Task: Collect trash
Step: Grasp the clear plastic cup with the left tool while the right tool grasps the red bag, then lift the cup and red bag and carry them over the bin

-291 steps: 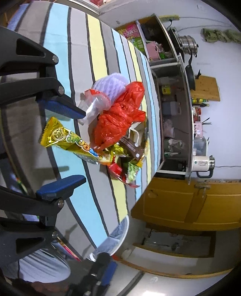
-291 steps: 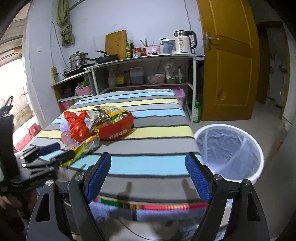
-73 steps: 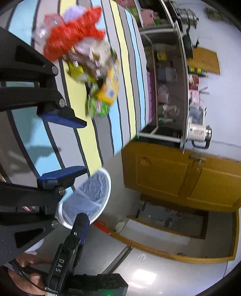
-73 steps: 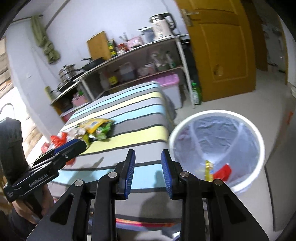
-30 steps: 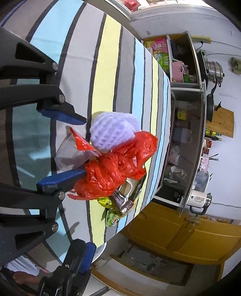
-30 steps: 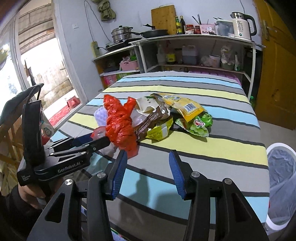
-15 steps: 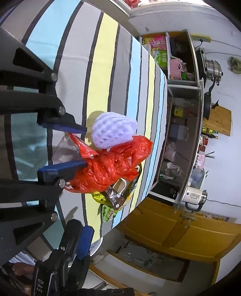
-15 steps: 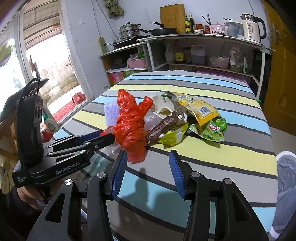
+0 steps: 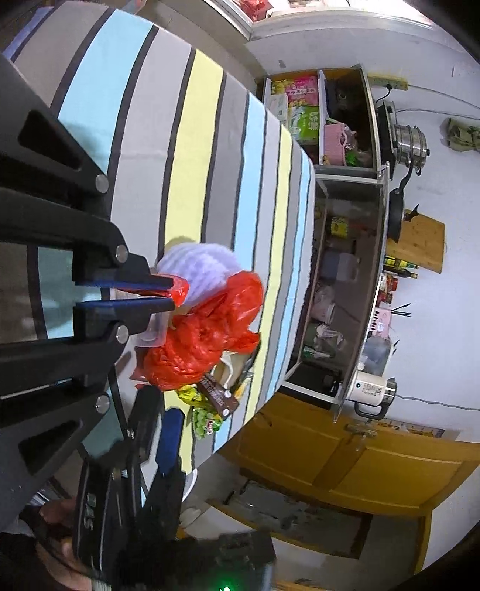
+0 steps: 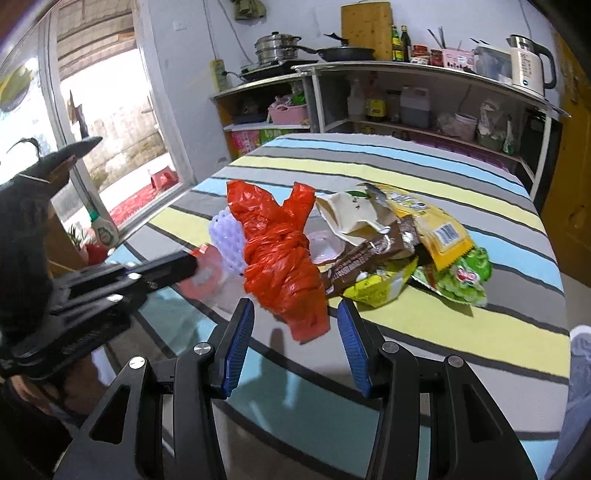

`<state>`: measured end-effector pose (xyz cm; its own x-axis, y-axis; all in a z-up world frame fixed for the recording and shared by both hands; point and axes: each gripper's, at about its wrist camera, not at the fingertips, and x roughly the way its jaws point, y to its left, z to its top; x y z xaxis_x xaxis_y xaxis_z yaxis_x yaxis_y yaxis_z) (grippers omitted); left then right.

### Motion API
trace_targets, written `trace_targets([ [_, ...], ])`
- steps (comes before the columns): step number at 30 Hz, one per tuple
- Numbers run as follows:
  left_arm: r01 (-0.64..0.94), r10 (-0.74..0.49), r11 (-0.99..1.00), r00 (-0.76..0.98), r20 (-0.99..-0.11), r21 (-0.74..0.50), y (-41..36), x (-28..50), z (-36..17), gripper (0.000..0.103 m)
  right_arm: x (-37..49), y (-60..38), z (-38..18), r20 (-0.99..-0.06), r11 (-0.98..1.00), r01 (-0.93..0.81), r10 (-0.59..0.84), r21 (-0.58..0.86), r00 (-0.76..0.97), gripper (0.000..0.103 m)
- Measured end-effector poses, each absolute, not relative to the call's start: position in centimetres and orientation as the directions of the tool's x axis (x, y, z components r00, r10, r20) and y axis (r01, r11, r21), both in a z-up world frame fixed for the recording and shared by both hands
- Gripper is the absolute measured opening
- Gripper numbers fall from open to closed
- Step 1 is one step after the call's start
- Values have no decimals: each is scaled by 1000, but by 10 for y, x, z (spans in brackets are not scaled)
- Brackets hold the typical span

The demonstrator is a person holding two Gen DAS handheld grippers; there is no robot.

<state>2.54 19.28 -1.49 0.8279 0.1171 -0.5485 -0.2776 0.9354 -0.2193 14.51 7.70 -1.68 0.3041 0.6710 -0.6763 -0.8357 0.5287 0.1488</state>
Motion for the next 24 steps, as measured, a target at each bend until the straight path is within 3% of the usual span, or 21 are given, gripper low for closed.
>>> trace_targets([
  [11,-292,124,928,828,-547,-231,203,16,-19,5,154,101,-35,-724,501,-856,635,124,268,48],
  [13,-291,123,928,826,-550,-230,203,16,-20,5,154,99,-35,-722,507,-852,637,129,270,37],
  [24,-274,111,936,826,-552,-221,193,18,-14,5,144,68,-15,-666,541,-829,671,140,325,33],
])
